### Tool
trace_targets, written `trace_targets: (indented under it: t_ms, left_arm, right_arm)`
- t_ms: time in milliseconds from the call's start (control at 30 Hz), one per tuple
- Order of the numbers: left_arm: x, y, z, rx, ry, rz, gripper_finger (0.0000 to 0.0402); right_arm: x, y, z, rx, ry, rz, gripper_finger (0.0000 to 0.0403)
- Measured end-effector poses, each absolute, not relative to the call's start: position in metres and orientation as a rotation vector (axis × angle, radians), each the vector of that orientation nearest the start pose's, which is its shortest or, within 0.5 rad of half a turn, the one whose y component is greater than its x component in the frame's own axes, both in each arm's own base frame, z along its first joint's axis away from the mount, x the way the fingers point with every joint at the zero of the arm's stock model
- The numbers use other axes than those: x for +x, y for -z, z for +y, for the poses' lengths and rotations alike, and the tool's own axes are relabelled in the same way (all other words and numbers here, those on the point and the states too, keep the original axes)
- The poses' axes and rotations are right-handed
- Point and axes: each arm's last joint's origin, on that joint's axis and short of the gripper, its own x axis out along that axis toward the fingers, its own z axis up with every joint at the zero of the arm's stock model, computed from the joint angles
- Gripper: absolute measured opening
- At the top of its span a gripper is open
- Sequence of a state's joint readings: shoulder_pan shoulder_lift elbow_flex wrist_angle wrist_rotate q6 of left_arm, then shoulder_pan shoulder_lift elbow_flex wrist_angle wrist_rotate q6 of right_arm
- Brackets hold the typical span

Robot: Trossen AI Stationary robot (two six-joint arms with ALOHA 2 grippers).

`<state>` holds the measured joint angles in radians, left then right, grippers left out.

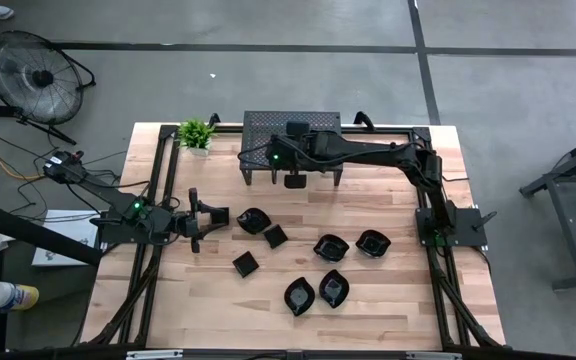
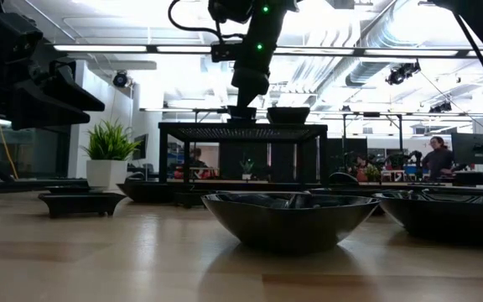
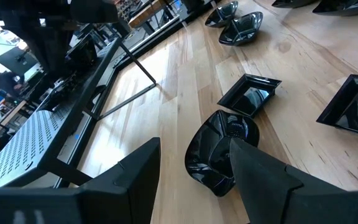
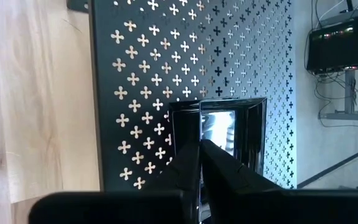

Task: Pick & Place Mini shaped plates
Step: Stack the square plate on top of the square plate on the shelf

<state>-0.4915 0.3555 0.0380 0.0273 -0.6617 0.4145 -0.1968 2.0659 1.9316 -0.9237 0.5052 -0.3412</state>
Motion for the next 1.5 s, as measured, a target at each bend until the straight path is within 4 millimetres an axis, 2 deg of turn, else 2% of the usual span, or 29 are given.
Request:
trace_targets:
  t_ms: [367,567,700,967,1300,1500]
  left_arm:
    - [0.106,-0.15,-0.037,0.57,-0.117,0.277,0.0188]
    - [0.106,-0.15,-0.037,0.57,-0.117,0.277,0.0188]
    - [0.106,-0.15,-0.037,0.57,-0.117,0.277,0.0188]
    - [0.106,-0.15,-0.037,0.57,-0.117,0.277,0.0188]
    - [0.106,-0.15,-0.037,0.57,-0.117,0.277,0.0188]
    - [0.106,-0.15,-0.037,0.57,-0.117,0.277,0.0188]
  right_arm:
    - [0.431,-0.281,-0.1,-0.459,0.445,1.167,0.0065]
    - [0.431,-0.281,-0.1,-0.46,0.449,1.166,0.0067]
    - [0.432,-0.282,-0.091,-0.481,0.446,1.165,0.0067]
    - [0.438,-0.282,-0.05,-0.488,0.422,1.133,0.0067]
    - [0.442,-0.28,0.022,-0.341,0.227,1.048,0.0067]
    - [0.442,-0.276,0.062,-0.326,0.152,1.03,0.0067]
